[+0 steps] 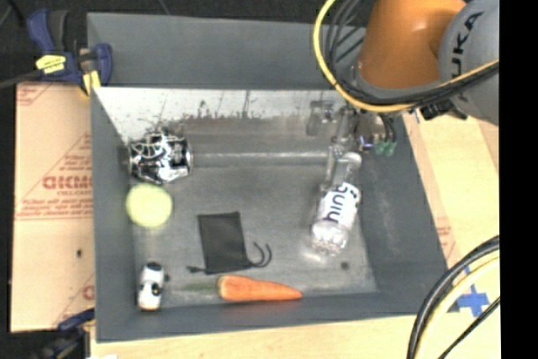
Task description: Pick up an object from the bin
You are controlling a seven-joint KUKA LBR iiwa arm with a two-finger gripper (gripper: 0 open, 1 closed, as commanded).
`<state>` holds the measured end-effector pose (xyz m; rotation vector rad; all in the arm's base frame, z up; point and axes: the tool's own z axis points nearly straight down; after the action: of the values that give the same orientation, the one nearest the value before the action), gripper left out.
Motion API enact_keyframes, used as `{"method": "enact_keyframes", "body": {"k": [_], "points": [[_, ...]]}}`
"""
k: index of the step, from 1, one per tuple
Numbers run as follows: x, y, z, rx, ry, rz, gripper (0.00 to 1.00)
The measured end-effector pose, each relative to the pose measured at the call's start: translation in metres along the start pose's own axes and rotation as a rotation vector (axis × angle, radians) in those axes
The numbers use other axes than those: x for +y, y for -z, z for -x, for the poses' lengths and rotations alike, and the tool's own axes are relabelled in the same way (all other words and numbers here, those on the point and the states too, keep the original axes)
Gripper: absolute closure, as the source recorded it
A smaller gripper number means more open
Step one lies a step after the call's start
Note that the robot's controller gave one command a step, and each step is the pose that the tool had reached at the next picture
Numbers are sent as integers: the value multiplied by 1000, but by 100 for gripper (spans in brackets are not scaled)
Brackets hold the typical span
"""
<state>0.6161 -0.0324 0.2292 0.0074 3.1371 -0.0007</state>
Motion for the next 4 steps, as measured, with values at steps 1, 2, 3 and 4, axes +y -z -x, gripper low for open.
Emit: {"method": "enact_keyframes", "body": {"k": [1,2,3,4], "points": [[-11,-13,6,-1,208,0,0],[-20,-38,3,0,366,-1,0],[-40,-39,-3,-1,124,1,0],[-46,-50,-4,-3,115,-1,0]]}}
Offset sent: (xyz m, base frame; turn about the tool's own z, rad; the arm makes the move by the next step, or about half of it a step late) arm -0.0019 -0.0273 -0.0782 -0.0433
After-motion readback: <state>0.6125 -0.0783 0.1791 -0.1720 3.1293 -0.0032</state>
